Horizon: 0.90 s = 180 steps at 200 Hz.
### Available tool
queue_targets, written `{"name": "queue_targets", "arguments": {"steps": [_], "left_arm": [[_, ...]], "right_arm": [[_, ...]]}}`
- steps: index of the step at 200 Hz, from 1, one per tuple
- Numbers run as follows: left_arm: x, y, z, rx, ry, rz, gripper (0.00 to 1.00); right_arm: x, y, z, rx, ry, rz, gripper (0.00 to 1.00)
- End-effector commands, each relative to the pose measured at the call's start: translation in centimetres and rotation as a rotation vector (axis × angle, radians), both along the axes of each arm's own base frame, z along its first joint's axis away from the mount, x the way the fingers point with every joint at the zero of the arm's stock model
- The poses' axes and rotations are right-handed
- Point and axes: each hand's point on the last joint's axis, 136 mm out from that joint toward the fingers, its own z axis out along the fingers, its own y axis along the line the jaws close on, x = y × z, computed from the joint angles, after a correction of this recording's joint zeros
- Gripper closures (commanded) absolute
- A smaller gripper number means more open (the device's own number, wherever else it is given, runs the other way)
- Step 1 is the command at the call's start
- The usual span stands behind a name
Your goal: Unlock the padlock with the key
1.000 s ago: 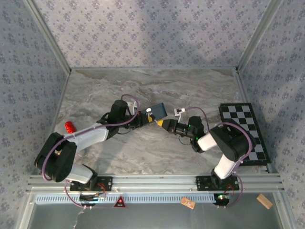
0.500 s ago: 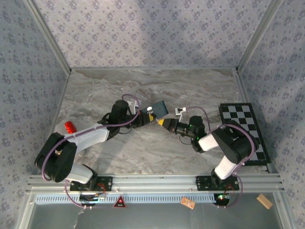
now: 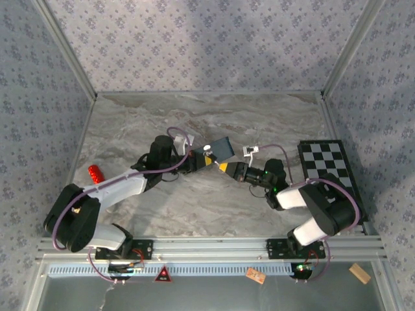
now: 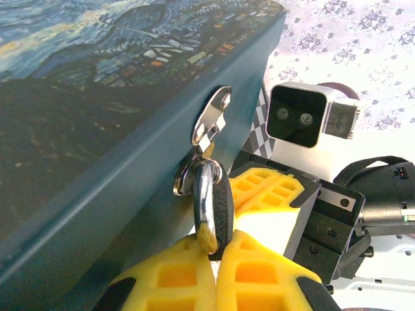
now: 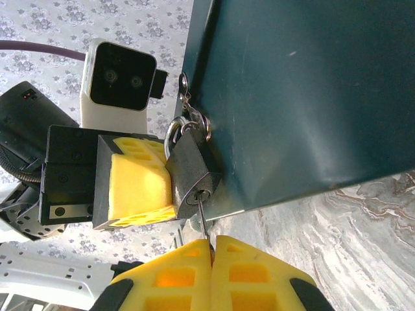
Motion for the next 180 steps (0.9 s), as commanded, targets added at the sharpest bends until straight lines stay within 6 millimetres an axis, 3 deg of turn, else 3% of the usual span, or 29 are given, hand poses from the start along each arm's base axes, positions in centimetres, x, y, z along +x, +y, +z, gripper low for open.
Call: {"name": "queue_targets", "arguments": {"steps": [1, 135, 180], "left_arm": [[-2.0, -1.5, 5.1, -0.110, -0.115, -0.116, 1.00], [-2.6, -1.9, 4.6, -0.114, -0.109, -0.145, 1.00], [-2.9, -2.3, 4.9, -0.122, -0.114, -0.157, 1.00]], "right_arm": [[-0.2, 0.0, 3.3, 0.051, -0.119, 0.008, 1.00], [0.9, -0.2, 3.8, 0.097, -0.070, -0.022, 1.00], [-0.1, 1.0, 6.5, 0.141, -0.117, 0.033, 1.00]]}}
